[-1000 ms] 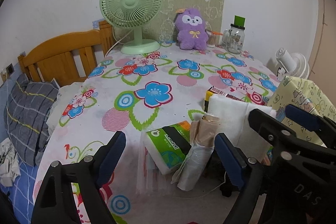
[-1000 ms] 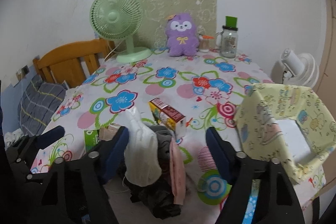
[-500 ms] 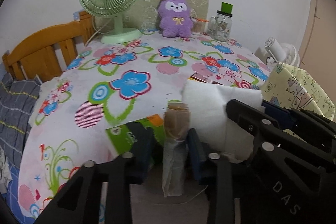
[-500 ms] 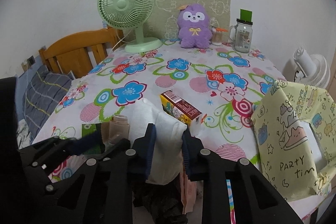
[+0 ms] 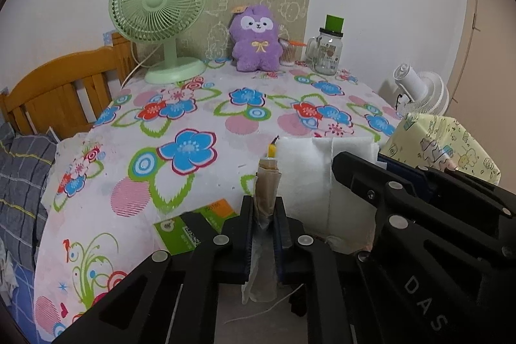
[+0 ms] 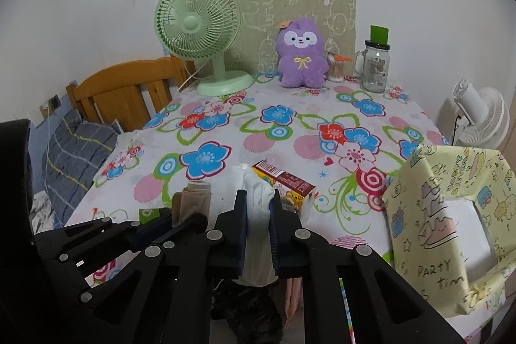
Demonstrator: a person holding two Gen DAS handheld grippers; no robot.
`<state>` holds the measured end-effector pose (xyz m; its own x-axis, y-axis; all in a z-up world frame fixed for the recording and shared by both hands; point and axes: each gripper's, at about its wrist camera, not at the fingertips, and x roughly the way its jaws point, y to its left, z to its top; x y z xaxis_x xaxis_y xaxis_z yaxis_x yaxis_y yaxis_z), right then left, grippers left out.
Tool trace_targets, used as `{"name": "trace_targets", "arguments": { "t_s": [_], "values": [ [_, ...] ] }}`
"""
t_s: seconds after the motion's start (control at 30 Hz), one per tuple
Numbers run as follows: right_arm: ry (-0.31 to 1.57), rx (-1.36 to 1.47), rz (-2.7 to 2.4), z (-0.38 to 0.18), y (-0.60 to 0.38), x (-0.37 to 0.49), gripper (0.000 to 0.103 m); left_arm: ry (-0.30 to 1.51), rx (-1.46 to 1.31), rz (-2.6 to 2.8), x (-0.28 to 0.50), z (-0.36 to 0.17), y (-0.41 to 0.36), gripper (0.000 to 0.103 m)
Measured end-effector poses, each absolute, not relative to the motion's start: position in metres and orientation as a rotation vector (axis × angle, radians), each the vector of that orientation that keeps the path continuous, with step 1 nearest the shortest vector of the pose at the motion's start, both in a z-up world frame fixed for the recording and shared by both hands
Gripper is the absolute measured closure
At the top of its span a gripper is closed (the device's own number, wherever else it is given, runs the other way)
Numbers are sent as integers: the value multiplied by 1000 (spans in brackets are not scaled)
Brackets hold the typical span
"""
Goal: Organize soft objects
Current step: 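Close the right gripper on the white cloth while the left gripper closes on the tan roll, then carry the white cloth and tan roll over the yellow-green paper box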
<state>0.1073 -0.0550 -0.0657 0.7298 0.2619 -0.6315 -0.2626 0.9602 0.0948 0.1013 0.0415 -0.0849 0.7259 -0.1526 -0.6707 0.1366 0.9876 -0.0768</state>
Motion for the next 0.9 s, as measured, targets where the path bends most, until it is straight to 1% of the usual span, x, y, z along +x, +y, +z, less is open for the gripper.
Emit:
{"name": "trace_targets", "arguments": {
  "t_s": [0.5,0.9],
  "values": [
    [634,26,258,-24,-83,100,89,659,8,-141,93,-41,24,95],
    [591,35,234,3,-119,92,89,613,30,-142,85,-15,-11,95]
  ]
}}
